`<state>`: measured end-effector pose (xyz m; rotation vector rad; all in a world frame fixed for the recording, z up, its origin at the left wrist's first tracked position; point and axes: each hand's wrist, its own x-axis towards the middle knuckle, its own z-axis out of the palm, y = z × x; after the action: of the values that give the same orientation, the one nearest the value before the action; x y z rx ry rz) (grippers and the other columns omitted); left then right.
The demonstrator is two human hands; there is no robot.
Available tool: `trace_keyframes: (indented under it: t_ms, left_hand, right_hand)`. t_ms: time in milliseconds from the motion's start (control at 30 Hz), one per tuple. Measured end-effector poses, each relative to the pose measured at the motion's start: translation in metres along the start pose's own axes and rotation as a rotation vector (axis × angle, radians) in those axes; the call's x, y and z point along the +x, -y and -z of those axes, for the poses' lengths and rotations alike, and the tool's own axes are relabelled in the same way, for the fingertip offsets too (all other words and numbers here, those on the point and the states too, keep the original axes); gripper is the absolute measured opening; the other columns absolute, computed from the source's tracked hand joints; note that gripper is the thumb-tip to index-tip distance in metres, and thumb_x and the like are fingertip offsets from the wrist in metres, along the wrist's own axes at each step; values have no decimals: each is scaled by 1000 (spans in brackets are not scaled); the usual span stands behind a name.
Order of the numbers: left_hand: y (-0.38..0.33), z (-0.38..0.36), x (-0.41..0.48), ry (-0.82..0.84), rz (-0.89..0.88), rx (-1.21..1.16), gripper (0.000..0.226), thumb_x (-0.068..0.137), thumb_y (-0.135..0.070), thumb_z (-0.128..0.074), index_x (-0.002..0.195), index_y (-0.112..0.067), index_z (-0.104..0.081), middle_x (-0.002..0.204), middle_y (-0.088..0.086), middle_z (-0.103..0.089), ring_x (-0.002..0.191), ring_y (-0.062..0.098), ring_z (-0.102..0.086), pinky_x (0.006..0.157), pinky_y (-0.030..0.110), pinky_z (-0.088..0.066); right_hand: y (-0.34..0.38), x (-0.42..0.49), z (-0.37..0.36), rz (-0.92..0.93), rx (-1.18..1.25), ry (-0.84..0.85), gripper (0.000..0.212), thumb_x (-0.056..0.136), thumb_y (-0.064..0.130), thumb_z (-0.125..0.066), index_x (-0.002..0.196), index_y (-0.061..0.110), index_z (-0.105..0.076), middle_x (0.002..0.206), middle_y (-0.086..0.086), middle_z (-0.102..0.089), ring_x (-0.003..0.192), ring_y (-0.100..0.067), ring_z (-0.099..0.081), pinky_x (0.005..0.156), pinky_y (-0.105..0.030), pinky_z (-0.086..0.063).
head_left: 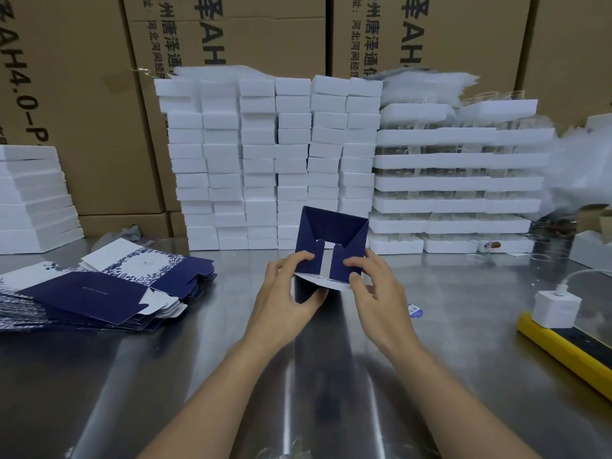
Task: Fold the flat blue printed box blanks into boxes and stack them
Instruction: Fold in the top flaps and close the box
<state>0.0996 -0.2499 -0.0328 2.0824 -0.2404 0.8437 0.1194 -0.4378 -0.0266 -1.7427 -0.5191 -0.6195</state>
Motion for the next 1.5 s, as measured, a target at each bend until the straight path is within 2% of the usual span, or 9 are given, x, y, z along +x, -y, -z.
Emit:
trace_keyframes:
  t_ms: [67,167,367,467,600,700,867,1067,1500]
  left_hand:
    - [-1,1,-1,1,5,42,61,82,-58,-75,134,-65,-44,129,-24,-50,115,-9,-54,84,27,-52]
    - [-5,1,-3,0,16,120,61,76,-71,-62,134,-63,-44,123,-29,-48,106,-7,-56,79,19,-47]
    - [-7,0,-4,-12,33,131,61,75,-79,-62,131,-58,-48,120,-28,-47,105,-8,-56,82,16,-47]
    - [-8,-1,-3,-45,55,67,45,80,-79,-63,120,-58,-53,116,-26,-49,110,-9,-55,83,25,-55]
    - [-11,2,-3,-83,43,38,42,89,-74,-60,125,-59,-44,116,-22,-52,108,-6,-57,82,21,-48]
    - [-15,0,-2,-95,122,-86,67,90,-59,-75,144,-55,-34,119,-11,-59,107,5,-63,85,26,-52]
    - [-20,-6,1,-91,306,-301,68,89,-47,-82,148,-32,-50,142,-4,-54,121,17,-64,96,37,-61]
    - [-24,-7,1,-173,361,-389,55,89,-41,-83,134,-29,-55,130,-6,-65,113,18,-68,94,45,-63]
    - [-28,-9,-1,-193,309,-276,46,93,-36,-81,127,-32,-51,127,-5,-65,107,14,-67,87,41,-64]
  right_hand:
    - [-5,1,0,-13,-17,36,45,88,25,-46,121,50,-63,135,60,-36,108,5,-62,86,-10,-47]
    - [-12,4,1,-23,-92,79,63,81,20,-44,137,43,-60,157,39,-34,124,5,-56,101,-29,-51]
    - [-13,3,-3,56,-138,135,61,83,41,-61,142,50,-49,144,61,-19,130,33,-27,94,-6,-34]
    - [-10,2,-1,33,-105,77,57,85,61,-62,140,47,-55,140,60,-25,131,29,-33,99,-10,-36]
    - [-3,3,0,18,6,-7,64,92,44,-72,146,57,-40,139,32,-52,121,0,-59,95,-34,-54]
    - [-2,4,-1,-48,85,-55,79,92,37,-79,155,49,-34,128,39,-54,111,3,-62,87,-26,-56]
    - [-3,4,-4,-89,136,-60,57,91,28,-81,133,49,-50,130,30,-54,108,15,-58,78,-4,-50]
    - [1,4,-7,-147,230,-85,46,90,31,-82,119,54,-54,117,22,-64,102,11,-61,79,-20,-57]
    - [3,4,-7,-162,217,-115,48,87,27,-86,120,46,-56,108,11,-66,85,-12,-64,68,-21,-56]
